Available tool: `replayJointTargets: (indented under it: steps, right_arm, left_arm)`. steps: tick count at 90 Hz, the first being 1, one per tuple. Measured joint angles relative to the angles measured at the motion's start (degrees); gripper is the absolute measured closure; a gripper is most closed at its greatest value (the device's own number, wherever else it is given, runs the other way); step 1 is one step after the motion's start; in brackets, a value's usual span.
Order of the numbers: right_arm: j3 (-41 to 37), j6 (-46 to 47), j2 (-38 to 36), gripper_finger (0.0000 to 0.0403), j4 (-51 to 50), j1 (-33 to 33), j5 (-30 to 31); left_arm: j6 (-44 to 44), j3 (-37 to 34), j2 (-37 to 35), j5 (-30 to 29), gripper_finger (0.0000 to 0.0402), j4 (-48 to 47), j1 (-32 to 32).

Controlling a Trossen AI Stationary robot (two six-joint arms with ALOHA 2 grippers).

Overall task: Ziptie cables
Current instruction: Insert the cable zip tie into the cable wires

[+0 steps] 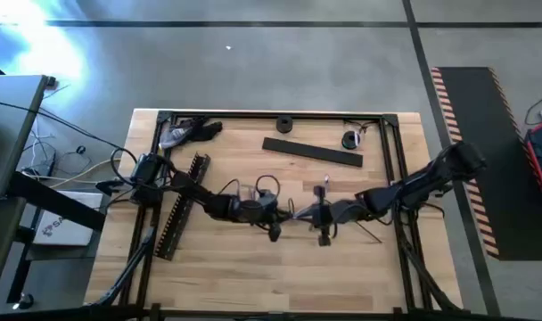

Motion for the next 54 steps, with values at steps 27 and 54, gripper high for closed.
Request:
replayJointTargets:
  steps: [27, 54]
  right_arm:
    - [0.0, 21.5, -0.3, 0.0252, -7.0, 1.9, 0.0]
    - [0.0, 26.1, -0.3, 0.0208, -7.4, 0.8, 11.4]
  left_arm:
    - [8.1, 5.7, 0.0, -1.7, 0.0402, -8.5, 1.5]
    - [9.9, 5.7, 2.7, -1.3, 0.0402, -4.1, 2.6]
